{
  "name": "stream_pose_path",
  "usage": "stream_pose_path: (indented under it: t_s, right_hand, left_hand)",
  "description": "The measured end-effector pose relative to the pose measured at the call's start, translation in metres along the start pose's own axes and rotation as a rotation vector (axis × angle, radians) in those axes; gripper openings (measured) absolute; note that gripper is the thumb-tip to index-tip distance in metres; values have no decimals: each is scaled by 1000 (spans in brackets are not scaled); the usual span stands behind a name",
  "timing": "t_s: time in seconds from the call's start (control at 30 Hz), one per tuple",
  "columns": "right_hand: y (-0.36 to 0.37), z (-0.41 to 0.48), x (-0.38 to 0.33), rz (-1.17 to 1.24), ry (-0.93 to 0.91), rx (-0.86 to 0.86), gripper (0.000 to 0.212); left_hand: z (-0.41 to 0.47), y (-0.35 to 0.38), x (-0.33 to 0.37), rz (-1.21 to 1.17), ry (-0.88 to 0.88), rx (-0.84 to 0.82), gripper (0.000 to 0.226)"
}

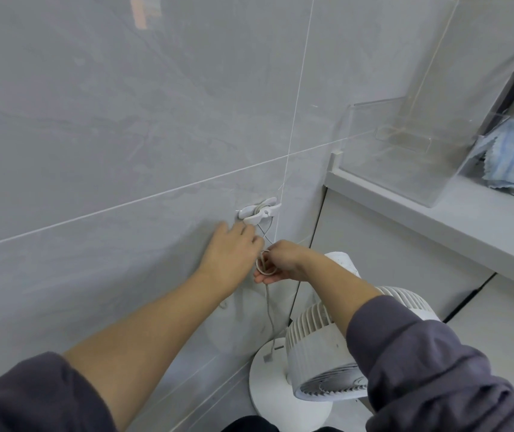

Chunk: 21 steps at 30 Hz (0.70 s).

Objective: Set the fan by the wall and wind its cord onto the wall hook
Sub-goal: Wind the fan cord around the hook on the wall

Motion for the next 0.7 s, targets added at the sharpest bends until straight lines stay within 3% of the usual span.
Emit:
stream_pose_path:
  t_s: [0.1,0.27,0.4,0.5,0.7]
  right_hand:
    - [0,1,-2,31,-4,4,29]
    - [-12,1,12,24,41,41,34]
    - [-5,-1,3,15,2,32,32]
    - [3,-1,-5,45,-20,17,28]
    - [-11,1,10,18,50,65,33]
  left_hand:
    - [2,8,7,-31,24,-104,20]
    - [-4,7,-39,-32,-298,-73,40]
    - [0,10,-14,-59,-144,-51,32]
    - [-2,18,5,-86,-56,-138,23]
    - [-13,22,-41,-43,-307,-152,27]
Point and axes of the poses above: each hand's wrist, its own z-axis towards the middle knuckle, its own y-axis out of the palm, x = y × z, the point moved 10 cm from there along z, towards the middle knuckle, and after that the axes turned 8 degrees about x, right-handed, at the moved point
